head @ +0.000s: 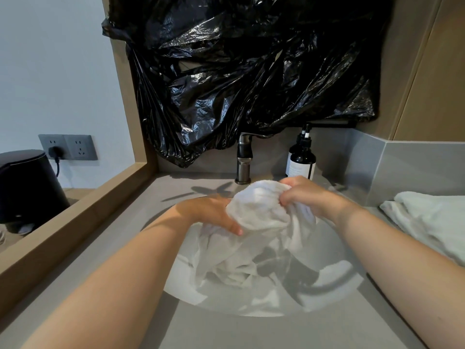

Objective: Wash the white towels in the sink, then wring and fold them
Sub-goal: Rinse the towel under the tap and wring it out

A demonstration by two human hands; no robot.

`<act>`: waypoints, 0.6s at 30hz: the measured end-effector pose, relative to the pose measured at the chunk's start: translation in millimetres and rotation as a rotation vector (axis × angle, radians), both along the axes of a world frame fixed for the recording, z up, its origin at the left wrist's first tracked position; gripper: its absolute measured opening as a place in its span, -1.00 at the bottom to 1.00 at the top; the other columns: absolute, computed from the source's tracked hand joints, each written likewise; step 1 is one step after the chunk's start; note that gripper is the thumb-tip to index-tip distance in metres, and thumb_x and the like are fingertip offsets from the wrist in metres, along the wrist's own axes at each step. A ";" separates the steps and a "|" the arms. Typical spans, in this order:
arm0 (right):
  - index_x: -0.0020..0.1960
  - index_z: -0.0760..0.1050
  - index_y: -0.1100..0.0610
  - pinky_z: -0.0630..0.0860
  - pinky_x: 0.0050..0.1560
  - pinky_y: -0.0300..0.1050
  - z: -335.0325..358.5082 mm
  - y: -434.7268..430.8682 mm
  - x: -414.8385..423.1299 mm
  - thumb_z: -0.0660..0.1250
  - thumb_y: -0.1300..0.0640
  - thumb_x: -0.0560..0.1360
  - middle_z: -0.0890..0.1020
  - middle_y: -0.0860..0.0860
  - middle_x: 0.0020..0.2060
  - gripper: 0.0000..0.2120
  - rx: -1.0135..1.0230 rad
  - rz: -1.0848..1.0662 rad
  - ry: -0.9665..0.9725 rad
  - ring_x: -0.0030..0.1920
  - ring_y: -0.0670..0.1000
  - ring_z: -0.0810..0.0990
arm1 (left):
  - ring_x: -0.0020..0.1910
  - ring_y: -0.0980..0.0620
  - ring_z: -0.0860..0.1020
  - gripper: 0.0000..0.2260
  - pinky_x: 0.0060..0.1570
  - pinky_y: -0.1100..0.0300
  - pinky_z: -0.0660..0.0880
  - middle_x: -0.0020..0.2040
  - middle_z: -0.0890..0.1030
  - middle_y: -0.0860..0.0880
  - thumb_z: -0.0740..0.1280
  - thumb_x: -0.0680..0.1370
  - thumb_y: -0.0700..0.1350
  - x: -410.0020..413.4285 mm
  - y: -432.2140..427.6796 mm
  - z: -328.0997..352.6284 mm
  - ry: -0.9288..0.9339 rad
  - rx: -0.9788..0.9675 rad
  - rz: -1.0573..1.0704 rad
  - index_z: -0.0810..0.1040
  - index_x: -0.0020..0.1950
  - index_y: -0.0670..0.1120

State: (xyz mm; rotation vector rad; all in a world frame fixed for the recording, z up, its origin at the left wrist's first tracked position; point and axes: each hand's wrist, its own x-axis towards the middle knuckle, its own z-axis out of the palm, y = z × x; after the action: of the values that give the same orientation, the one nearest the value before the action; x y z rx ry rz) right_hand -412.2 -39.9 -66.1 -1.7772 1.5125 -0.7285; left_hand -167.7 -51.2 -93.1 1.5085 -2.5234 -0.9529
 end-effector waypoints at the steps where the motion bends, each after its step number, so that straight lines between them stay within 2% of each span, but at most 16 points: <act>1: -0.26 0.51 0.24 0.38 -0.25 -0.14 4.7 1.9 3.5 0.32 0.24 0.07 0.51 0.10 -0.35 -0.76 0.006 -0.003 -0.092 -0.26 0.09 0.51 | 0.26 0.08 0.52 -0.36 0.35 0.09 0.39 0.23 0.58 0.18 0.55 0.25 0.26 1.0 -1.0 -1.8 0.027 0.034 -0.023 0.47 0.30 0.23; 3: -0.33 0.45 0.20 0.37 -0.31 -0.18 13.6 4.4 9.6 0.27 0.30 0.06 0.48 0.10 -0.39 -0.82 0.015 0.004 -0.252 -0.28 0.09 0.48 | 0.26 0.11 0.51 -0.39 0.32 0.19 0.38 0.23 0.58 0.17 0.57 0.34 0.10 -0.9 1.1 -3.1 0.102 0.083 -0.025 0.46 0.34 0.14; 5: -0.27 0.47 0.22 0.40 -0.35 -0.21 20.4 7.7 14.4 0.26 0.34 0.12 0.50 0.09 -0.39 -0.81 0.036 0.039 -0.384 -0.31 0.08 0.50 | 0.17 0.18 0.54 -0.44 0.13 0.36 0.41 0.16 0.58 0.19 0.56 0.40 -0.10 -10.3 5.0 -5.2 0.223 -0.002 0.007 0.43 0.32 0.12; 6: -0.20 0.50 0.25 0.43 -0.34 -0.21 22.0 7.4 15.2 0.26 0.34 0.13 0.52 0.10 -0.37 -0.76 0.053 0.065 -0.447 -0.31 0.07 0.52 | 0.13 0.24 0.54 -0.39 0.06 0.42 0.42 0.15 0.57 0.21 0.56 0.39 -0.17 -17.4 8.9 -6.1 0.321 -0.061 0.027 0.38 0.34 0.12; 7: -0.11 0.51 0.26 0.45 -0.32 -0.20 22.4 6.4 15.5 0.27 0.33 0.12 0.53 0.12 -0.33 -0.67 0.073 0.086 -0.507 -0.29 0.07 0.53 | 0.12 0.29 0.54 -0.32 0.06 0.42 0.44 0.17 0.55 0.20 0.57 0.37 -0.22 -24.2 10.5 -9.9 0.435 -0.081 0.040 0.33 0.36 0.12; 9: -0.02 0.48 0.22 0.43 -0.27 -0.14 21.1 3.3 15.5 0.28 0.31 0.13 0.49 0.14 -0.27 -0.60 0.093 0.105 -0.605 -0.25 0.08 0.51 | 0.15 0.23 0.55 -0.31 0.17 0.28 0.49 0.19 0.58 0.12 0.59 0.33 -0.25 -37.8 12.7 -19.7 0.582 -0.047 0.021 0.36 0.33 0.11; 10: -0.02 0.46 0.21 0.41 -0.26 -0.12 20.5 2.1 15.3 0.28 0.30 0.14 0.46 0.14 -0.26 -0.61 0.089 0.101 -0.633 -0.24 0.08 0.49 | 0.13 0.18 0.58 -0.39 0.18 0.21 0.51 0.14 0.61 0.08 0.58 0.34 -0.25 -44.0 16.5 -20.7 0.611 -0.005 0.007 0.42 0.27 0.10; 13: -0.03 0.46 0.22 0.41 -0.20 -0.08 18.0 1.4 11.1 0.29 0.26 0.22 0.49 0.16 -0.21 -0.69 0.090 0.058 -0.683 -0.17 0.11 0.50 | 0.02 0.18 0.61 -0.58 0.06 0.27 0.53 -0.03 0.65 0.12 0.43 0.46 -0.39 -54.7 24.6 -16.5 0.699 0.193 -0.077 0.48 0.22 -0.05; 15: -0.07 0.49 0.25 0.44 -0.14 -0.07 13.3 1.0 7.3 0.25 0.28 0.37 0.54 0.15 -0.20 -0.86 0.115 -0.021 -0.691 -0.14 0.11 0.54 | 0.03 0.16 0.62 -0.63 0.06 0.27 0.52 -0.01 0.67 0.11 0.39 0.48 -0.35 -55.1 25.3 -16.5 0.751 0.335 -0.139 0.48 0.22 -0.06; 17: -0.11 0.52 0.24 0.45 -0.09 -0.06 9.2 0.2 5.3 0.18 0.29 0.48 0.57 0.14 -0.20 -0.86 0.151 -0.054 -0.686 -0.15 0.10 0.56 | 0.03 0.11 0.64 -0.61 0.08 0.22 0.54 0.00 0.69 0.08 0.52 0.39 -0.13 -53.0 25.0 -15.1 0.755 0.445 -0.122 0.52 0.18 -0.05; 18: -0.12 0.53 0.25 0.47 -0.09 -0.07 7.8 -0.4 5.6 0.17 0.29 0.50 0.59 0.14 -0.22 -0.84 0.168 -0.049 -0.683 -0.17 0.09 0.58 | 0.02 0.08 0.65 -0.50 0.07 0.20 0.56 0.00 0.70 0.05 0.62 0.28 -0.02 -51.0 23.3 -14.5 0.755 0.497 -0.106 0.55 0.15 -0.07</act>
State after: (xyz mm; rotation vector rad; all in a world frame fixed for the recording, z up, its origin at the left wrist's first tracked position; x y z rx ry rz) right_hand -406.6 -40.3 -58.3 -1.1889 1.1079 -1.0630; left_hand -218.7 -27.9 -107.6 0.8170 -1.8991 -1.8349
